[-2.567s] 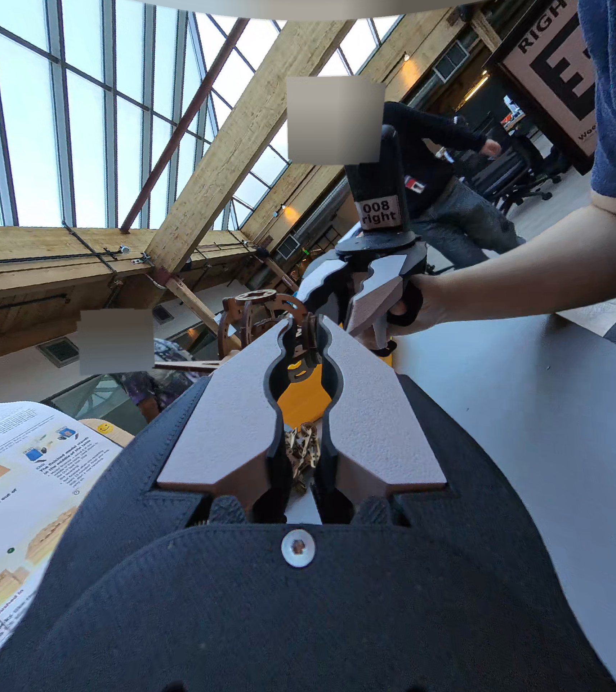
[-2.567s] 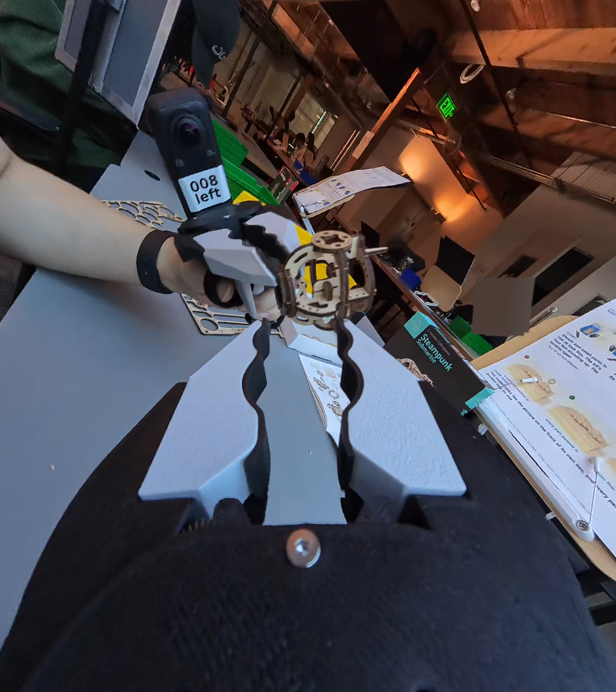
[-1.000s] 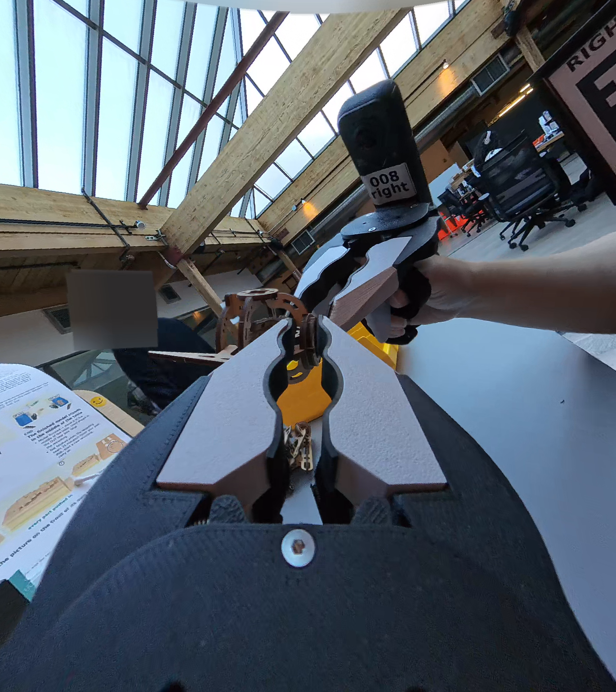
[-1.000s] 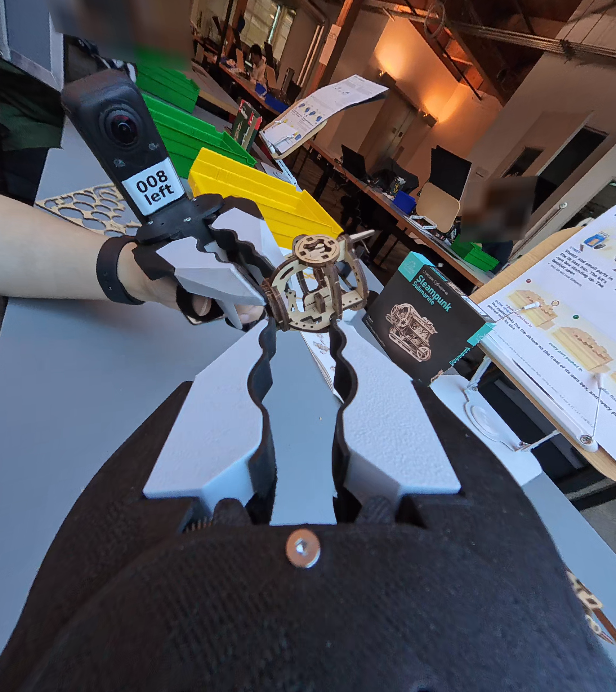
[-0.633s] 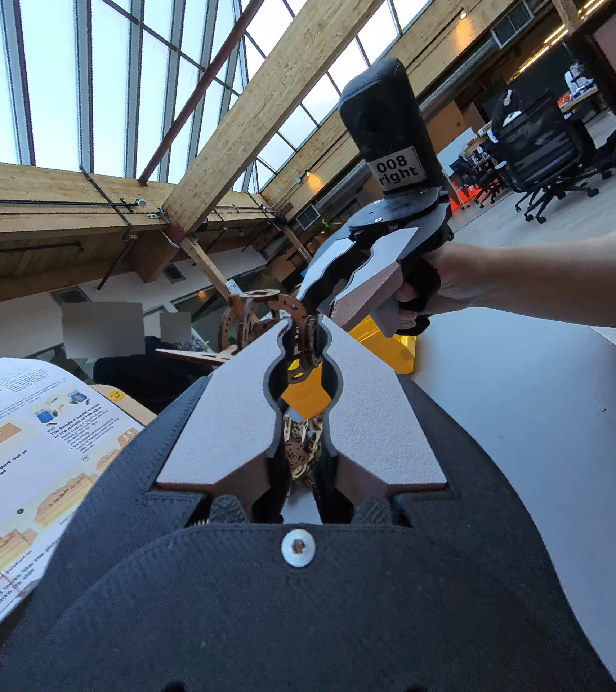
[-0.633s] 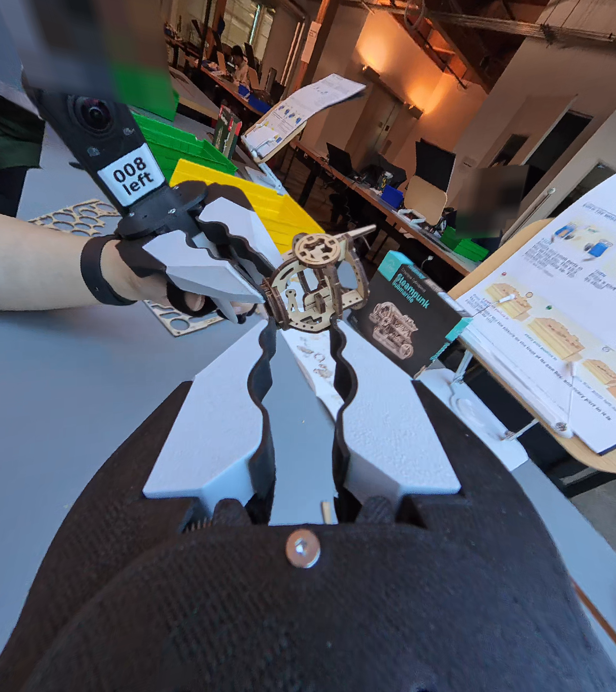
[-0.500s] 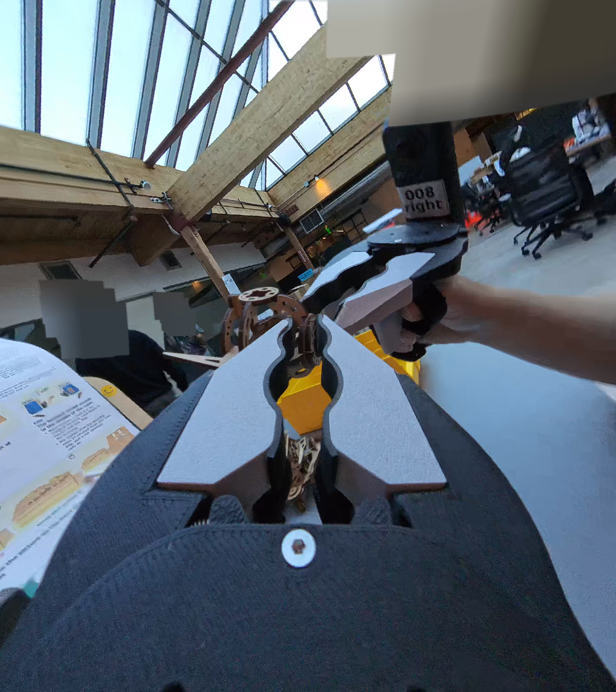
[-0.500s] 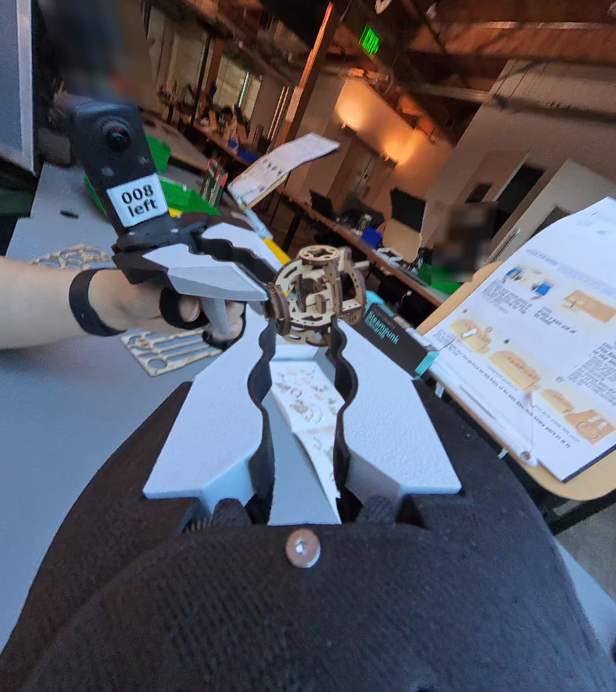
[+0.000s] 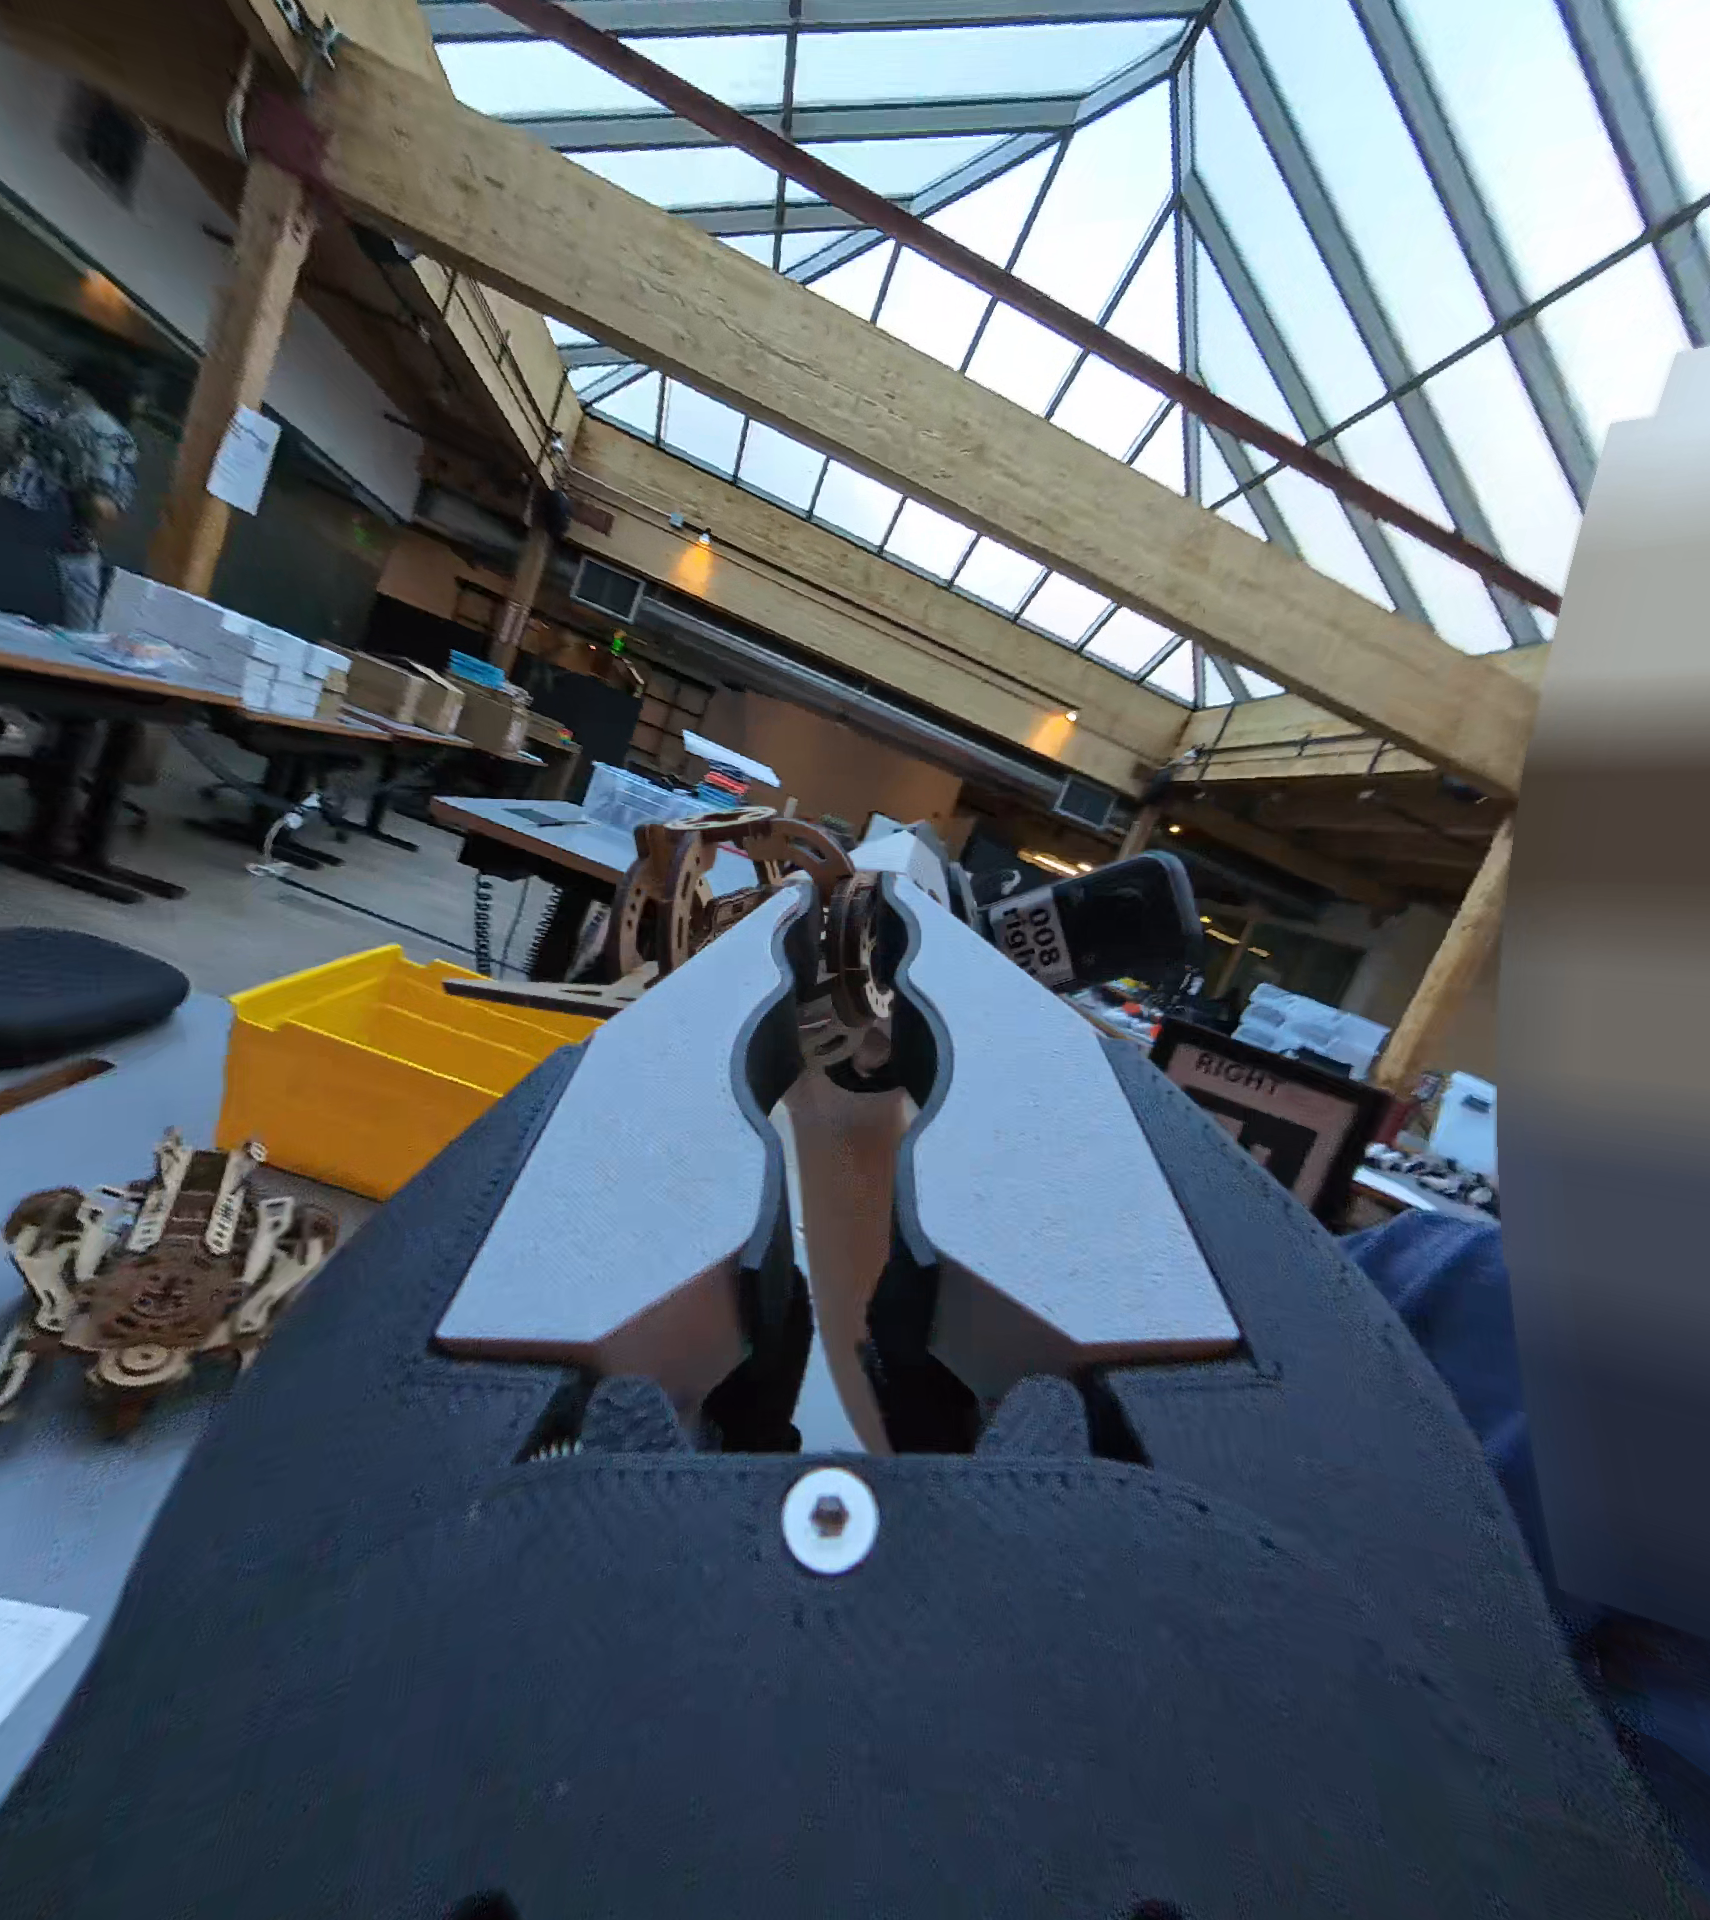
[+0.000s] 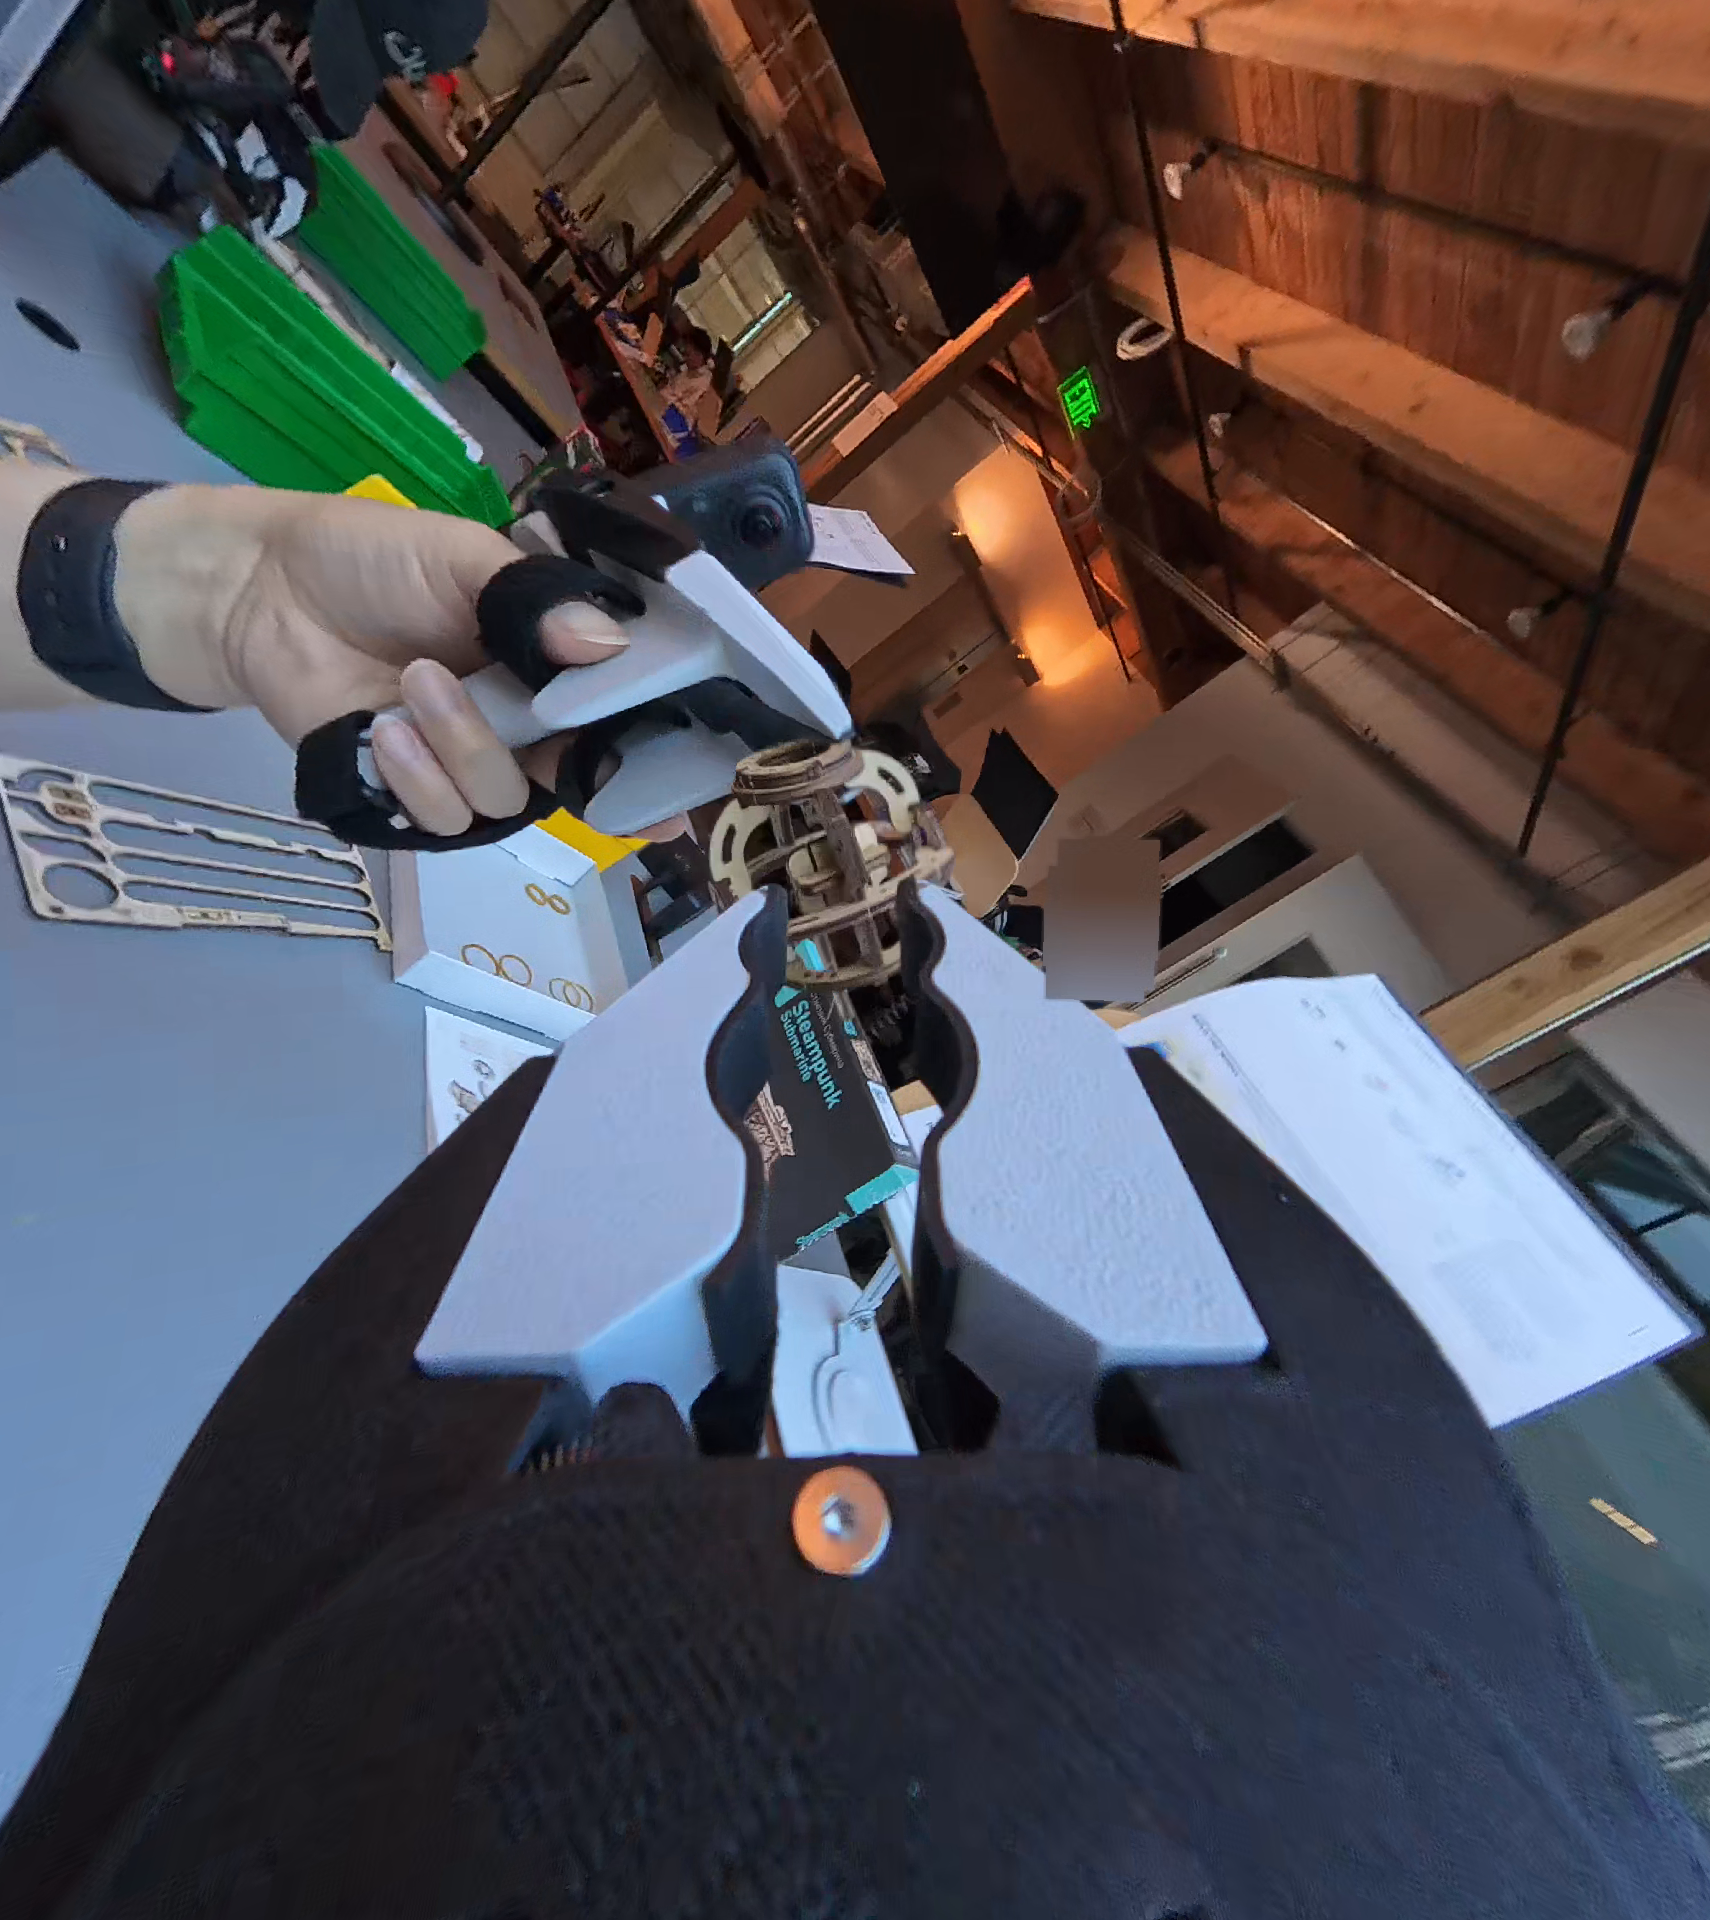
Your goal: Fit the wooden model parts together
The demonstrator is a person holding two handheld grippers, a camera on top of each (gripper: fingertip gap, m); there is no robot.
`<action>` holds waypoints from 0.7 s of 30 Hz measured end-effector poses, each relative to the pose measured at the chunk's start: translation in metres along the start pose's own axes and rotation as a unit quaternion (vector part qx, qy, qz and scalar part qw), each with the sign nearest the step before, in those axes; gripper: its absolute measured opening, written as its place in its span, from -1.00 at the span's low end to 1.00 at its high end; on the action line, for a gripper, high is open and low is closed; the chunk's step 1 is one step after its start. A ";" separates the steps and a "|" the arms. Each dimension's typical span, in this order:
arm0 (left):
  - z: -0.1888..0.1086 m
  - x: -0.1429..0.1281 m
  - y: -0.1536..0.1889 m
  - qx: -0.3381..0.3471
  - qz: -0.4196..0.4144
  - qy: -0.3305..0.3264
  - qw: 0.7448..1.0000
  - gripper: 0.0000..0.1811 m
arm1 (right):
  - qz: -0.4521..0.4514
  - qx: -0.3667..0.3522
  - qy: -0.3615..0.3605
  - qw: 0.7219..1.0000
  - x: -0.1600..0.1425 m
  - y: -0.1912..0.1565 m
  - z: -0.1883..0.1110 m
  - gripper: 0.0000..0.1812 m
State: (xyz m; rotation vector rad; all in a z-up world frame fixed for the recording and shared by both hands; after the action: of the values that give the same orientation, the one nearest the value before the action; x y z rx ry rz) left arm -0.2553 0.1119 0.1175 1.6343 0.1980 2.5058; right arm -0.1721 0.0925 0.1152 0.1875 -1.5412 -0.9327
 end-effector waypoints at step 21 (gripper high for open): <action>-0.003 -0.014 0.010 -0.020 -0.030 -0.044 0.998 -0.81 | -0.035 0.051 0.005 0.998 -0.006 -0.025 0.005 -1.00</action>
State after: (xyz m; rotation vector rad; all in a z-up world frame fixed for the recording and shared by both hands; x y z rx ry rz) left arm -0.2530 0.0994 0.1056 1.6934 0.1823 2.3733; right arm -0.1850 0.0816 0.0946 0.3208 -1.5817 -0.9068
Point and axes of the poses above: each gripper's, where its closed fingertips meet, z out along the fingers, x out of its top, y = z × x across the jaws, the point moved 3 cm from there along -z, back along the fingers, and after that the axes turned 13 degrees about z, right-handed, at the moved point
